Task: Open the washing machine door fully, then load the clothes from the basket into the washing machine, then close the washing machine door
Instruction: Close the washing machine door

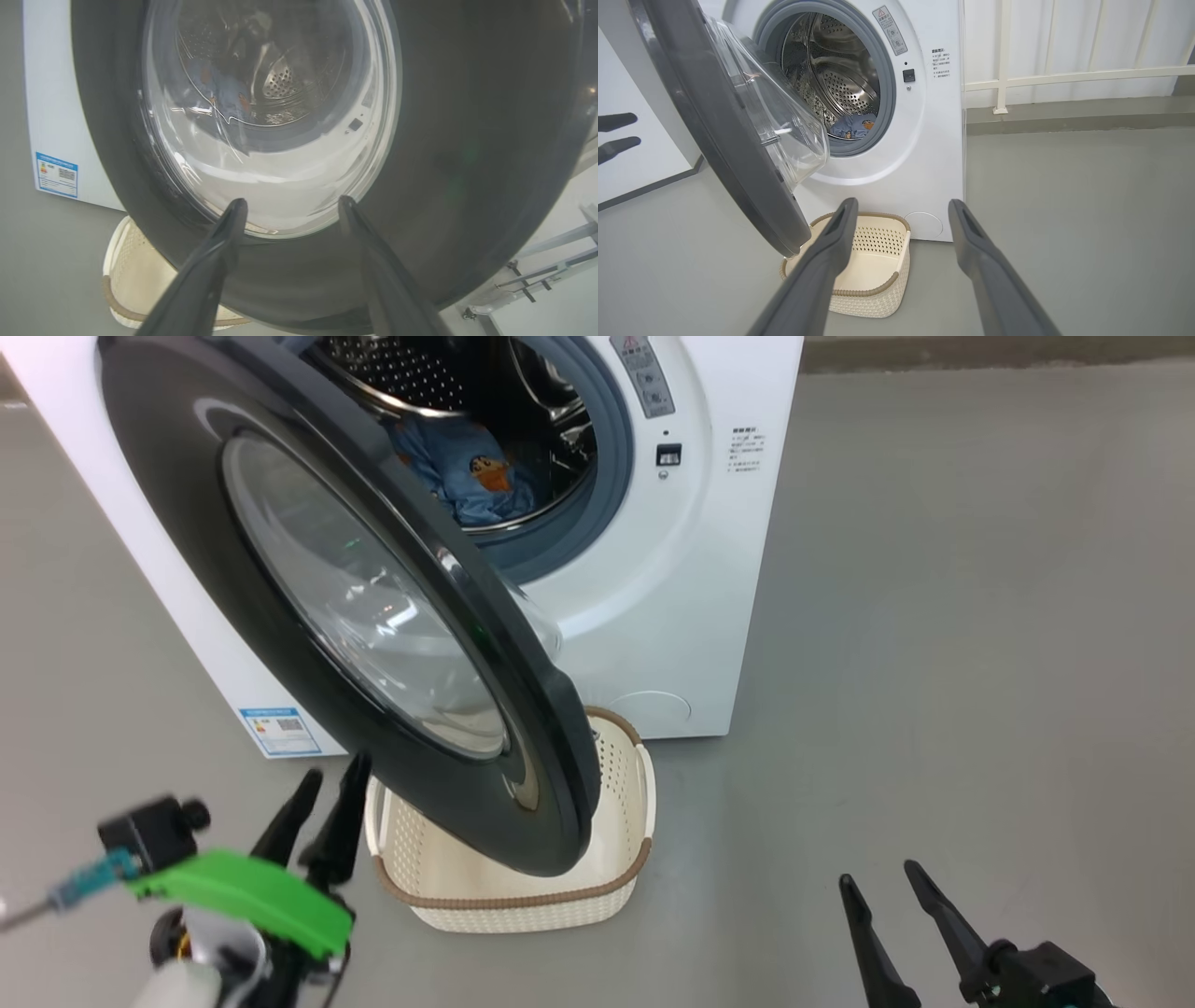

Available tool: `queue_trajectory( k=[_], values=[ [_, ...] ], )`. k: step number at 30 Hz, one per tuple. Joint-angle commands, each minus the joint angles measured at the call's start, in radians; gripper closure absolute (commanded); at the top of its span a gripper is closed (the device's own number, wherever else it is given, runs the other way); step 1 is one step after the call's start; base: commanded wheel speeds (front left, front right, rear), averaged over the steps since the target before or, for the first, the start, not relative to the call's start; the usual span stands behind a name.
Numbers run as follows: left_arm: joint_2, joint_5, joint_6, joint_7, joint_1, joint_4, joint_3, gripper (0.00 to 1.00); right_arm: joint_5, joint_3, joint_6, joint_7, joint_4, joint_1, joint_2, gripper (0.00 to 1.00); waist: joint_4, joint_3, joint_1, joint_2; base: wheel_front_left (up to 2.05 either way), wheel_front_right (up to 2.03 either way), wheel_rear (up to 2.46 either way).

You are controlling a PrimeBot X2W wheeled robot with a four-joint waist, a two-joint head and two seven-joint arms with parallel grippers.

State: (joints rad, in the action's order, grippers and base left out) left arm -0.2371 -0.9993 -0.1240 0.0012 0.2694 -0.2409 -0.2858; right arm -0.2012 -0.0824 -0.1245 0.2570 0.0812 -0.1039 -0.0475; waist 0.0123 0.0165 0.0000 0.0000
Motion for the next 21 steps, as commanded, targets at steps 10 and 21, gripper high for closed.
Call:
queue_trajectory(
  k=[10, 21],
  values=[
    [-0.020, 0.264, 0.080, -0.250, -0.097, -0.106, 0.008, 0.00, -0.009, 0.010, -0.006, 0.005, -0.041, -0.011, -0.003, 0.00, 0.013, -0.021, 0.0000, 0.0000, 0.00, 0.00, 0.00],
    [0.043, 0.571, 0.103, -0.263, -0.300, 0.033, 0.208, 0.00, 0.000, 0.040, -0.006, 0.005, -0.060, -0.017, -0.003, 0.00, 0.024, -0.035, 0.0000, 0.0000, 0.00, 0.00, 0.00]
  ],
)
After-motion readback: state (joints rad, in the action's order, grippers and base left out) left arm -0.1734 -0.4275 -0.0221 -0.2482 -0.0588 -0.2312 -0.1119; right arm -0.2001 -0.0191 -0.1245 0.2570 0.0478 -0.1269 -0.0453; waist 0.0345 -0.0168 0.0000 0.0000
